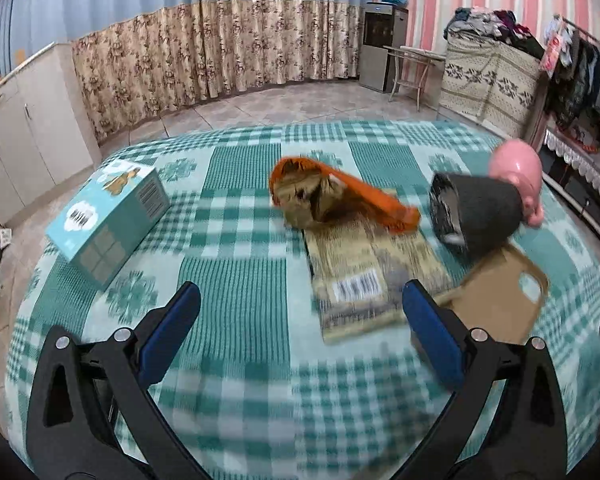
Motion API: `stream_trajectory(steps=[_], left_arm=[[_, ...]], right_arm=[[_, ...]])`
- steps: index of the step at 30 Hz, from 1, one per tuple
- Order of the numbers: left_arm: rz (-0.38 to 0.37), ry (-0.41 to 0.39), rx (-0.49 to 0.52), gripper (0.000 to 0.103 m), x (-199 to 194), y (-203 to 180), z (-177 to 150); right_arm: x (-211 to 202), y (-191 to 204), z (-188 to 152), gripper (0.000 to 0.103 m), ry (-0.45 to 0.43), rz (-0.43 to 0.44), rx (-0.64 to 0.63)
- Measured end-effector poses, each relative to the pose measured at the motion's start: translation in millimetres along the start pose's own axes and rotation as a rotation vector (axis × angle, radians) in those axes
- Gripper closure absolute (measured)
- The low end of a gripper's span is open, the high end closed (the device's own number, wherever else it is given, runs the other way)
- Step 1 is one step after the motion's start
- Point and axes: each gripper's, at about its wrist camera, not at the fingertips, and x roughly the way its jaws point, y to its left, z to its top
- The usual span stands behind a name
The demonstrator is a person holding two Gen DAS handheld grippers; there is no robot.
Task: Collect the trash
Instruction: 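Grasp the brown crumpled paper with the left gripper and lift it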
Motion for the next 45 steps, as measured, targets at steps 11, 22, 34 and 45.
stream_trajectory(steps=[11,22,34,45], left_arm=[[0.001,0.018,0.015,0.022,43.4,0.9,39.7],[-0.057,0.032,0.052,0.06,47.7,1.4,38.0],[0.013,-0.087,0.011,0.06,-34.5,40.6,20.7],[0.086,-0.13,-0.067,0.06,-21.6,84.0,31.5]], right_arm=[[13.8,-6.6,-3.6,0.004,0.05,0.021,0.045],[20.0,-6.7,-3.7,0.004,0.077,0.034,0.055],[9.8,39.5,26.5,0.004,0.016,0.076,0.001],[64.4,147.1,73.0,0.004,0.069,0.169,0.003]])
